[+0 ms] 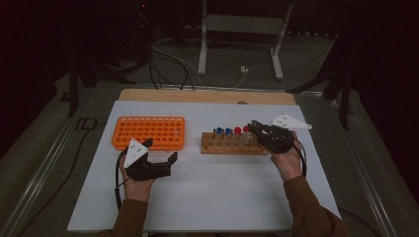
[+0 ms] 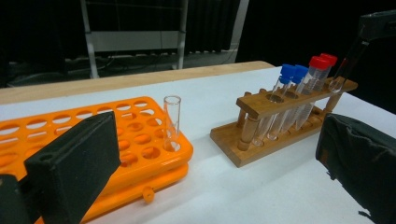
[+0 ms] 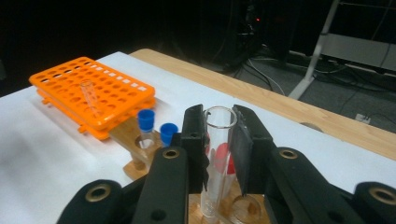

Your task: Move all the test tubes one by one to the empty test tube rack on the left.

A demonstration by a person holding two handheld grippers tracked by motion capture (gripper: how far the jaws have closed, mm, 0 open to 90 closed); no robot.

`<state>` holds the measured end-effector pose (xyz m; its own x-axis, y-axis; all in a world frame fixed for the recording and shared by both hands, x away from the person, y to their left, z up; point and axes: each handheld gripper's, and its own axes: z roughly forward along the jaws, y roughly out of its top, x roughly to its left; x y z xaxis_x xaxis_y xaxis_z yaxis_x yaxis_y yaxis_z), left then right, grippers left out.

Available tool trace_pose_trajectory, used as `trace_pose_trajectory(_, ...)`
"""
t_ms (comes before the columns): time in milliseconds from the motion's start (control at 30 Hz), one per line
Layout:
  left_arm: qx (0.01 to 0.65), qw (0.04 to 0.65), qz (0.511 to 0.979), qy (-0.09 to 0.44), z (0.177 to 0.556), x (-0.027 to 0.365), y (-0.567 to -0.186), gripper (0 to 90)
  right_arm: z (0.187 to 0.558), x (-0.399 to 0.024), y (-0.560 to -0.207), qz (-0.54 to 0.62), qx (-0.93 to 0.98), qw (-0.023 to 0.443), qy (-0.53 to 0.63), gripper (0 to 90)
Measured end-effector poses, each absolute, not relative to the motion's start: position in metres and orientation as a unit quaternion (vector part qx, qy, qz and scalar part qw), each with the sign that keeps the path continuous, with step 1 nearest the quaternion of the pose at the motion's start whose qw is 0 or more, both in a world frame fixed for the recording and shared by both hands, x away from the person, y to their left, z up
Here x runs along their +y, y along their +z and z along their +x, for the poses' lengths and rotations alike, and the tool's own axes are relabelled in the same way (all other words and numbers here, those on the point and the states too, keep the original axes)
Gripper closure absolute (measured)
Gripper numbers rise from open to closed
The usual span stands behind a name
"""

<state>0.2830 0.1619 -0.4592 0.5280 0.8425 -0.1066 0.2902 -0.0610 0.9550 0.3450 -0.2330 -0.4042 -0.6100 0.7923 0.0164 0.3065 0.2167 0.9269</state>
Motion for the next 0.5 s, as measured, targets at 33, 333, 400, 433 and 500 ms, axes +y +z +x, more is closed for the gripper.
trace_pose_trajectory(33,0.413,0.546,0.684,0.254,0.283,0.161,-0.459,0.5,0.345,-0.232,-0.404,0.368,0.743,0.24,0.505,76.1)
trace_pose_trajectory(333,0.414,0.542,0.69,0.242,0.282,0.155,-0.458,0.5,0.341,-0.226,-0.403,0.358,0.745,0.223,0.516,76.1)
trace_pose_trajectory(400,0.415,0.54,0.691,0.241,0.282,0.153,-0.456,0.5,0.341,-0.223,-0.405,0.358,0.748,0.218,0.515,76.1)
trace_pose_trajectory(433,0.415,0.541,0.691,0.238,0.282,0.152,-0.455,0.5,0.341,-0.222,-0.405,0.356,0.749,0.217,0.515,76.1)
trace_pose_trajectory(500,0.413,0.543,0.692,0.236,0.283,0.148,-0.453,0.5,0.34,-0.219,-0.406,0.352,0.752,0.214,0.514,76.0)
